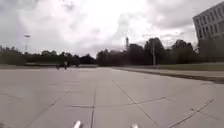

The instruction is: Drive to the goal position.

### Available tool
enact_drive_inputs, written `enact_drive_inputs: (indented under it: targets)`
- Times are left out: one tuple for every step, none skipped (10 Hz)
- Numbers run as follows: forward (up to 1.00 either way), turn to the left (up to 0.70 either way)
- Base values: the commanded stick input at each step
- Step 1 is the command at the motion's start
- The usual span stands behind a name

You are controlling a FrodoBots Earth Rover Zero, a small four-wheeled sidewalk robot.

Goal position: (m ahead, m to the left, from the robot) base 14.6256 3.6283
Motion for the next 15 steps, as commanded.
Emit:
enact_drive_inputs:
  targets:
    - [1.00, 0.00]
    - [1.00, 0.00]
    - [1.00, 0.00]
    - [1.00, 0.00]
    - [1.00, 0.00]
    - [1.00, 0.00]
    - [1.00, 0.00]
    - [1.00, 0.00]
    - [1.00, 0.00]
    - [1.00, 0.00]
    - [1.00, 0.00]
    - [1.00, 0.00]
    - [1.00, 0.00]
    - [1.00, 0.00]
    - [1.00, 0.00]
